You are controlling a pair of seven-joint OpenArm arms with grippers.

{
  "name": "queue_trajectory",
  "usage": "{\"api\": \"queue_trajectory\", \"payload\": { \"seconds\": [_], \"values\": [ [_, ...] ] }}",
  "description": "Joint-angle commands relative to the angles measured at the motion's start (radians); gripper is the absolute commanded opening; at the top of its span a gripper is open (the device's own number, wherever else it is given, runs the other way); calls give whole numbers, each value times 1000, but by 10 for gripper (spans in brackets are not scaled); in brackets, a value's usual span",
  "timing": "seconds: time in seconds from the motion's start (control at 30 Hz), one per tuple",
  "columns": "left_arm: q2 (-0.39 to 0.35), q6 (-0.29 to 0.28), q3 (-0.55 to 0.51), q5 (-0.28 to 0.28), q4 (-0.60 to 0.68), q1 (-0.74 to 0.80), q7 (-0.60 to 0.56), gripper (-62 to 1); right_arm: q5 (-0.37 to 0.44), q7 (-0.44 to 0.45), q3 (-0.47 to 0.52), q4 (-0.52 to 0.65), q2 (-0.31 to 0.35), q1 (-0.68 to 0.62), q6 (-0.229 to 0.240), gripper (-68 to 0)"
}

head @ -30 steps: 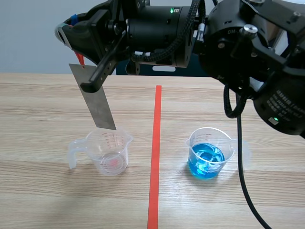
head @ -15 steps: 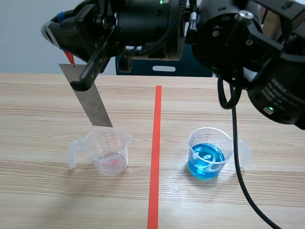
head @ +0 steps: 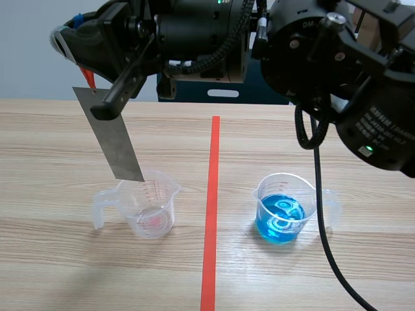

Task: Do the redox reaction experiment. lift the metal plate out of the left beaker

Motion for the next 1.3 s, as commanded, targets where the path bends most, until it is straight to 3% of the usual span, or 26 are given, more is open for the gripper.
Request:
{"api": "queue_trajectory", "payload": {
  "seconds": [0.0,0.67,1.27],
  "values": [
    [0,1,-1,-2,10,1,-48,14,16,30,24,14,-8,23,-3,-673],
    [0,1,-1,-2,10,1,-48,14,16,11,90,97,-7,23,-3,-673],
    [0,1,-1,-2,10,1,-48,14,64,-114,108,103,-8,72,-4,-673]
  ]
}}
